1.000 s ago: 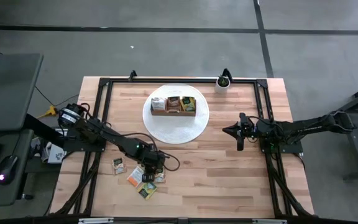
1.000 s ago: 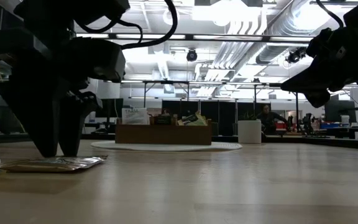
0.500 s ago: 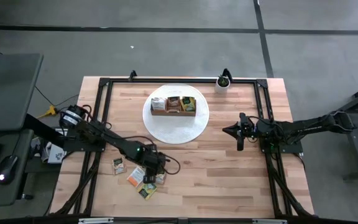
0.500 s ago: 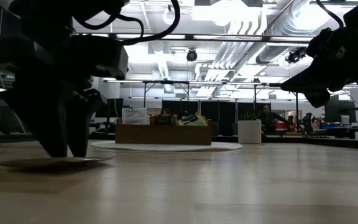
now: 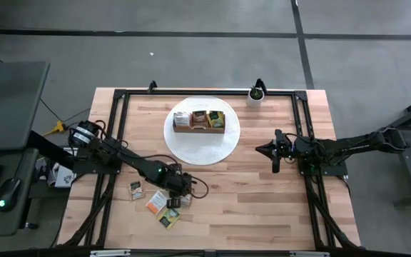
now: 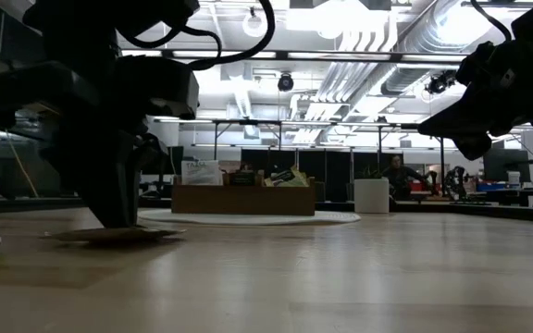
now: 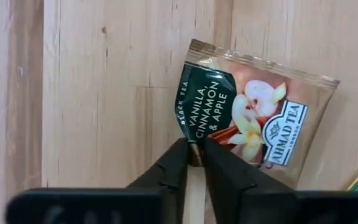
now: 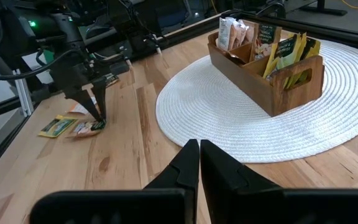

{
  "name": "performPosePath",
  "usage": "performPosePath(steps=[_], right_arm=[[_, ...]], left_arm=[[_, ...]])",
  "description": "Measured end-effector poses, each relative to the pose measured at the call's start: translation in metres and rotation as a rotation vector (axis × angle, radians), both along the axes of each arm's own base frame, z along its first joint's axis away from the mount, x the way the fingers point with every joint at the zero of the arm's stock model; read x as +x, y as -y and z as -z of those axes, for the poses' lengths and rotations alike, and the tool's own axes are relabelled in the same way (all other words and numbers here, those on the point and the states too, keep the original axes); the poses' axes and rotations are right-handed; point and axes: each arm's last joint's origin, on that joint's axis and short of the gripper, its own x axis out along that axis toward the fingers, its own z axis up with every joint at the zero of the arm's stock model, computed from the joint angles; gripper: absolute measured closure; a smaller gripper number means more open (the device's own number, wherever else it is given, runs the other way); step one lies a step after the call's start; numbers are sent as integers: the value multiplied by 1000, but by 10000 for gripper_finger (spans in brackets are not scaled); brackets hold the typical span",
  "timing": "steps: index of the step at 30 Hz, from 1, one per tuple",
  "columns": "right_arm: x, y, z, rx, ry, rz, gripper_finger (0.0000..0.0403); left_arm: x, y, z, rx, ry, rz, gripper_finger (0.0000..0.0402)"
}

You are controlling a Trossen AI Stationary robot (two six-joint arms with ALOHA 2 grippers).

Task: Pick & Place Tea
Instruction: Put the brown tea bag into the middle section of the wooden organizer

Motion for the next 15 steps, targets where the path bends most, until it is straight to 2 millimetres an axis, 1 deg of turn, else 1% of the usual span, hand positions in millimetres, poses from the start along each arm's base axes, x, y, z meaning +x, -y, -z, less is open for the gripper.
performPosePath(steps=[4,11,15], right_arm=[[0,0,0,0,1,0,391],[0,0,0,0,1,0,391],[0,0,0,0,0,0,391]], left_arm=[[0,0,0,-1,2,1,394],[0,0,0,5,1,4,400],[-2,-1,-7,14,21,24,401]])
